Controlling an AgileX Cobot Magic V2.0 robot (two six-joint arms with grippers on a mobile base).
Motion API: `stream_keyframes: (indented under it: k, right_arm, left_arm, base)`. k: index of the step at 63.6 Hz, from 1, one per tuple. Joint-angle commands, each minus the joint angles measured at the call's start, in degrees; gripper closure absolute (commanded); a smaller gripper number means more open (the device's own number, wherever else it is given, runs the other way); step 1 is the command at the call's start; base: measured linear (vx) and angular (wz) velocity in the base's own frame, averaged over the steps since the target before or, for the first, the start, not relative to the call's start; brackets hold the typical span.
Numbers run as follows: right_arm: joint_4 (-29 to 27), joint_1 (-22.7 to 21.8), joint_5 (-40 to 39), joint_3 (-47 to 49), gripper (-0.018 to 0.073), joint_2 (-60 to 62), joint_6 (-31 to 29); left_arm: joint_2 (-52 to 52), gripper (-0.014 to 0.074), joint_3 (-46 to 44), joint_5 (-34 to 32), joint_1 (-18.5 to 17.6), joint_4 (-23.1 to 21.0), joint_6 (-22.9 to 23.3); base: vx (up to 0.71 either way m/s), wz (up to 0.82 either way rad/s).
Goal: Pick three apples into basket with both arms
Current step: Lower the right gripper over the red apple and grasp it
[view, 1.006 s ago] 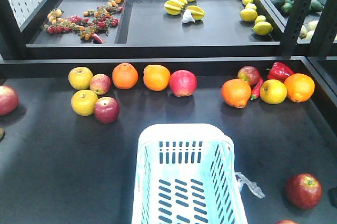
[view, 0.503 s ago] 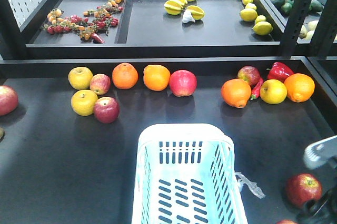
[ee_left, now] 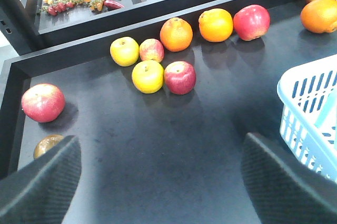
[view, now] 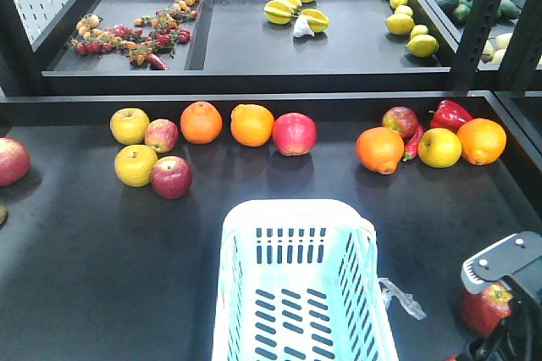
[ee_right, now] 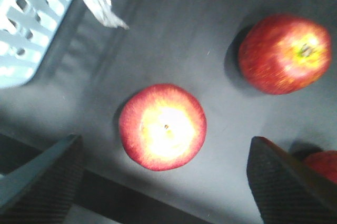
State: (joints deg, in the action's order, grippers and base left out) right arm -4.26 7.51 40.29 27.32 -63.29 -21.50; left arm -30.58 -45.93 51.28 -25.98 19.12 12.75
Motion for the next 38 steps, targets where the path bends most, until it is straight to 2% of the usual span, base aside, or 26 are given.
stream_keyframes:
  k: [1, 38]
  right_arm:
    - [0.33, -0.02, -3.01, 1.25, -0.0040, -2.45, -0.08]
    - [0.80, -0.02, -12.42, 1.25, -0.0036, -25.76, -0.08]
  left_arm:
    - [-0.41, 0.0011, -1.27, -3.66, -0.02, 0.91, 0.61]
    - [-0.41, 0.0011, -1.27, -3.66, -0.02, 0.91, 0.61]
  base:
    - [0.00, 0.00]
    - [0.00, 0.00]
